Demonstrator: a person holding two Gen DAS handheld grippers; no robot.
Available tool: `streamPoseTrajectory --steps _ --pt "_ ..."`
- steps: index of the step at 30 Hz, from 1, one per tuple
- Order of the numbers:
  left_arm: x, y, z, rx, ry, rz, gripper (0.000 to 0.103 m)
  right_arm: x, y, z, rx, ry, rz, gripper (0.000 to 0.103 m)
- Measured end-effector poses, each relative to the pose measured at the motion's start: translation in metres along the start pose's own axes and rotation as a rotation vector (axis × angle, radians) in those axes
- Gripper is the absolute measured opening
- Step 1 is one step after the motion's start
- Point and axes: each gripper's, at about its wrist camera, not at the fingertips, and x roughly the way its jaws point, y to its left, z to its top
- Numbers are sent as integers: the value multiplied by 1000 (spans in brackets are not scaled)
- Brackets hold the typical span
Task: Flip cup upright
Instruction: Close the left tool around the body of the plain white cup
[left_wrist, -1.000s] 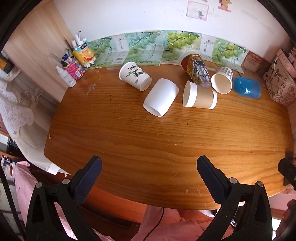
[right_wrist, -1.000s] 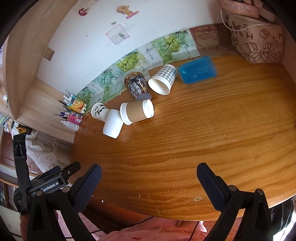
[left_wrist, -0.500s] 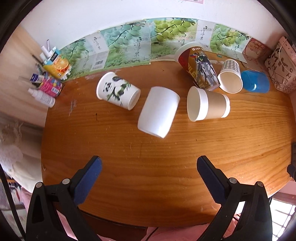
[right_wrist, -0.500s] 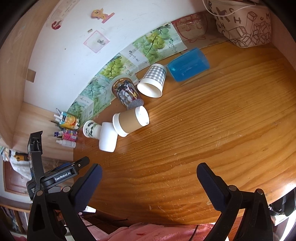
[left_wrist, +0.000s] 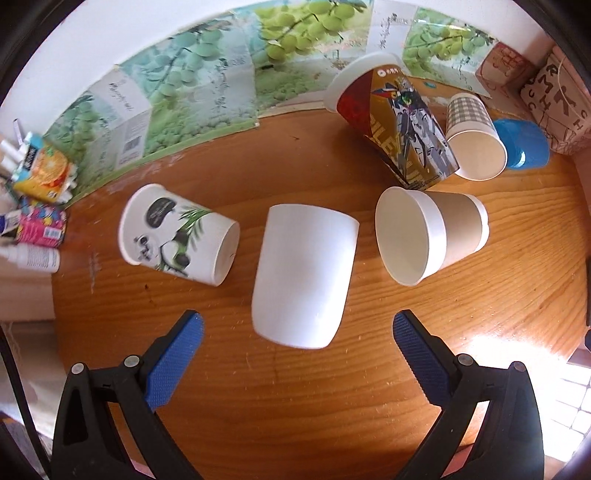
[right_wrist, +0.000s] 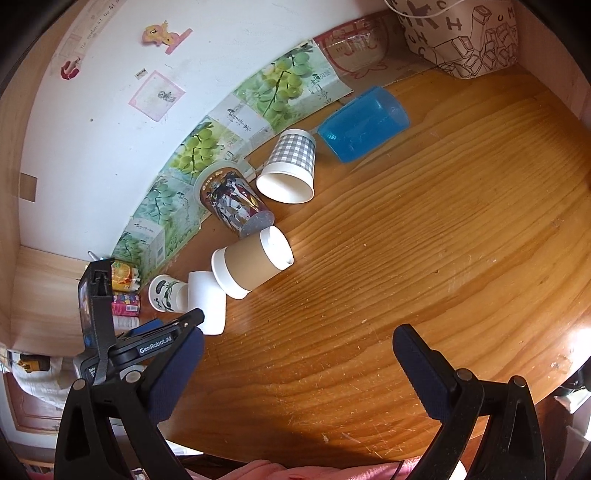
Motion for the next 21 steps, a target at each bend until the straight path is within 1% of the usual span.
streamPoseTrajectory --steps 4,8,9,13,17,19,21 --pt "14 0 10 31 18 -13 102 7 4 -2 11 8 -18 103" --pt "26 3 16 27 30 -24 102 13 8 -4 23 12 -34 103" --pt "28 5 17 25 32 -27 98 15 9 -4 27 14 -38 103" --pt "38 9 22 20 54 -48 92 18 9 -6 40 20 -50 103" --pt "43 13 27 15 67 -84 87 21 12 -8 48 19 -58 103" --pt "44 15 28 17 67 -100 76 22 13 -8 50 19 -60 103" --pt "45 16 30 19 70 -102 72 23 12 -8 55 22 -61 103"
